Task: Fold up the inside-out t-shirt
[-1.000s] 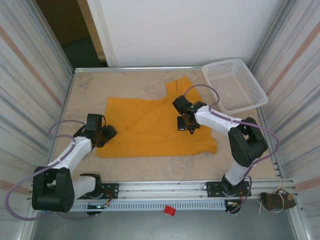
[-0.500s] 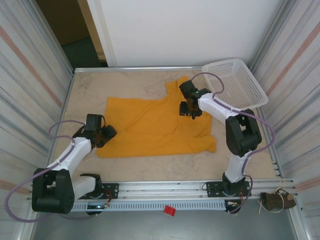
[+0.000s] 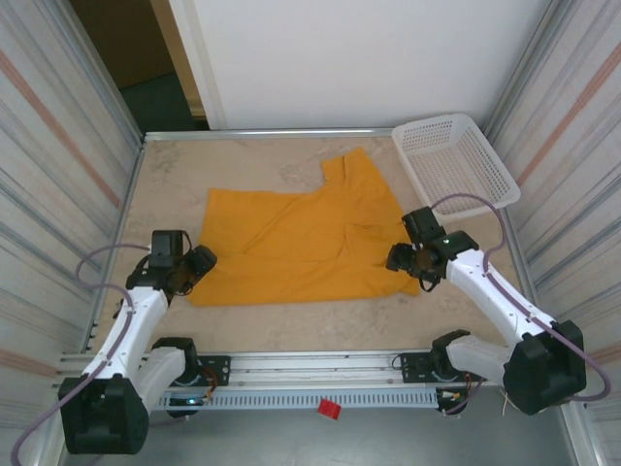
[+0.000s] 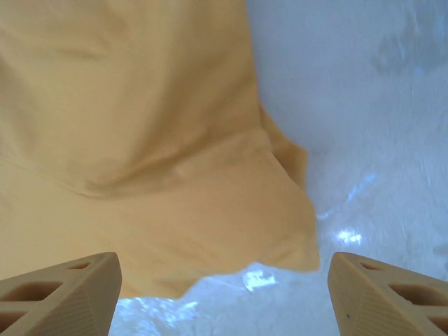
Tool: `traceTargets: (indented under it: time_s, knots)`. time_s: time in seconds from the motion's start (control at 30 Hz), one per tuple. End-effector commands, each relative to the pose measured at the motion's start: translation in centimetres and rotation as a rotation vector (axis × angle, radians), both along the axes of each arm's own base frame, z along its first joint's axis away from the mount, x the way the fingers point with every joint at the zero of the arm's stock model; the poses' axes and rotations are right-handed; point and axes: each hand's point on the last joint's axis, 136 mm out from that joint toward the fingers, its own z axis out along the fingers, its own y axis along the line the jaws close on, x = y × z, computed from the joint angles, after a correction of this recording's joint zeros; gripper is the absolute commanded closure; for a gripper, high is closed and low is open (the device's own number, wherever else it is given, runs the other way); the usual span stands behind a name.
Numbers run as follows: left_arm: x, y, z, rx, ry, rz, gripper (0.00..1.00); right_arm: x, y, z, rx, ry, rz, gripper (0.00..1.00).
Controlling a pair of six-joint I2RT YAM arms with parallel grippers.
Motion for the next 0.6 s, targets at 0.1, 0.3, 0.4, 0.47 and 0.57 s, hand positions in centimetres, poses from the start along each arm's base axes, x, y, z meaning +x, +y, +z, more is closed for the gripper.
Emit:
traceTargets:
  time_s: [0.1, 0.3, 0.4, 0.47, 0.57]
  knots:
    - [-1.1, 0.0, -2.2, -0.027, 0.088, 0.021, 0.34, -1.8, -0.1, -2.5, 0.070, 0.079, -0.110, 0.25]
    - [-1.1, 0.0, -4.0, -0.043, 0.122, 0.033, 0.34, -2.4, -1.6, -4.6, 0.051, 0.072, -0.190, 0.26]
    - [-1.3, 0.2, -4.9, -0.038, 0.161, 0.047, 0.34, -3.0, -3.2, -5.3, 0.028, 0.094, -0.281, 0.27]
    - [-1.2, 0.4, -4.4, -0.032, 0.155, 0.052, 0.35, -3.2, -3.9, -4.8, 0.039, 0.089, -0.340, 0.28]
    - [0.3, 0.4, -0.8, 0.001, 0.058, 0.022, 0.34, -1.1, -3.9, 0.4, 0.065, -0.088, -0.315, 0.28]
